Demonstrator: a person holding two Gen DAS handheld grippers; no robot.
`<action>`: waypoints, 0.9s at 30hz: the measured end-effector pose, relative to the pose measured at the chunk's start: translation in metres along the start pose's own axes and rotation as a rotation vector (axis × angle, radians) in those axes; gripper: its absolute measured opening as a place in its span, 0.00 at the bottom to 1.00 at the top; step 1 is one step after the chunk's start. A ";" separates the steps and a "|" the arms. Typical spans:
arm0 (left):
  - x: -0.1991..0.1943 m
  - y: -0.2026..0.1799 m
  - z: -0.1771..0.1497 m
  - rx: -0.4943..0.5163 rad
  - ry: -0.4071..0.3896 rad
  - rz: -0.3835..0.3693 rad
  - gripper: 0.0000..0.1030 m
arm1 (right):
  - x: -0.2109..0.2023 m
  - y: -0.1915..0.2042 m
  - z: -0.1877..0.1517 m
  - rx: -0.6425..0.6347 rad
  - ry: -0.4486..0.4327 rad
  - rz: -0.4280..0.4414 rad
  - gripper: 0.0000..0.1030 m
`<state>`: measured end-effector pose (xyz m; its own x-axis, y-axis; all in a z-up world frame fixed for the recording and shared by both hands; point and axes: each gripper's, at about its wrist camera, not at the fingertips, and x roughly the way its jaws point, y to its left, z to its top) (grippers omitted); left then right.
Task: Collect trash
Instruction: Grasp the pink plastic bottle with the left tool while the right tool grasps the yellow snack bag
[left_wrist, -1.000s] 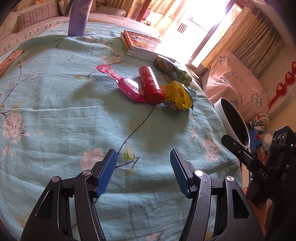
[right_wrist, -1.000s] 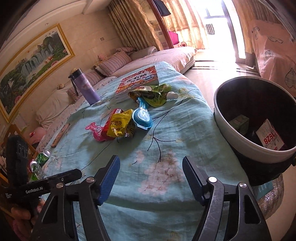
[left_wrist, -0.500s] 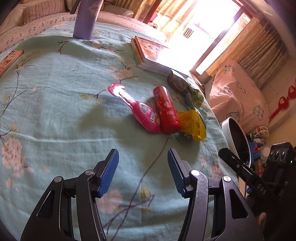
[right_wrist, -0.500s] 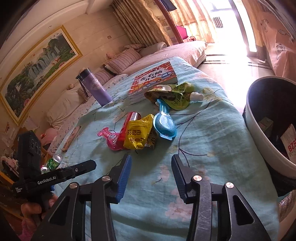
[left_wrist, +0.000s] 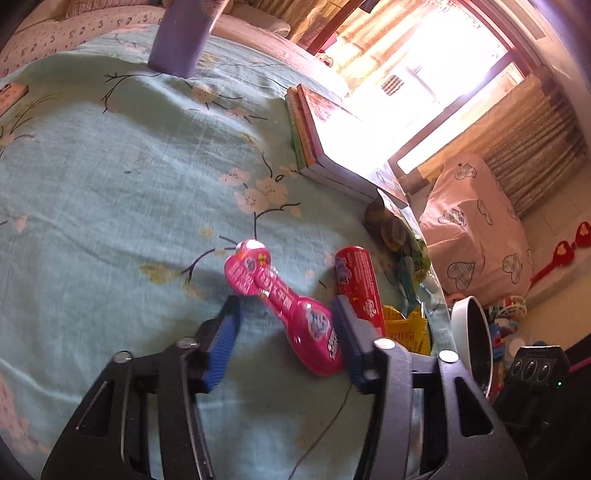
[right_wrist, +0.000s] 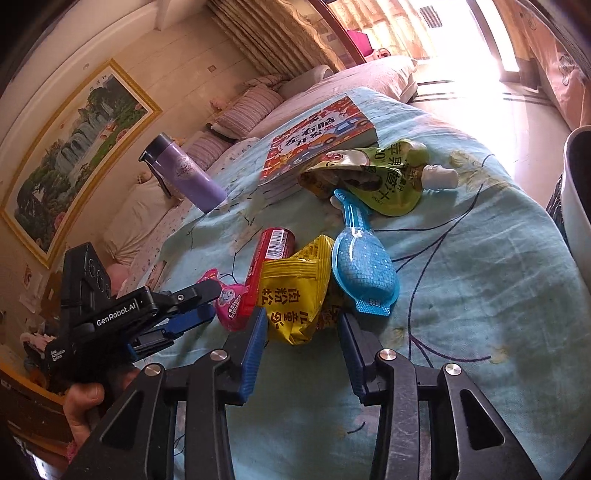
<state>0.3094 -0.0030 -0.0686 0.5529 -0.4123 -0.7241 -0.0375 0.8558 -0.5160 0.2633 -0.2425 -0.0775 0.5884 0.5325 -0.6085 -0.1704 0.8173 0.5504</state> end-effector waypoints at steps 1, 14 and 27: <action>0.002 -0.001 0.000 0.008 0.010 -0.009 0.23 | 0.000 0.000 0.000 -0.004 -0.002 0.000 0.37; -0.057 -0.018 -0.032 0.125 -0.080 -0.018 0.10 | -0.028 0.009 -0.019 -0.055 -0.009 0.008 0.16; -0.086 -0.053 -0.083 0.225 -0.054 -0.088 0.03 | -0.084 -0.001 -0.048 -0.055 -0.059 -0.012 0.15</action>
<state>0.1951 -0.0392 -0.0169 0.5900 -0.4759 -0.6523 0.1952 0.8680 -0.4567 0.1763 -0.2772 -0.0541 0.6360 0.5098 -0.5793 -0.2054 0.8354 0.5097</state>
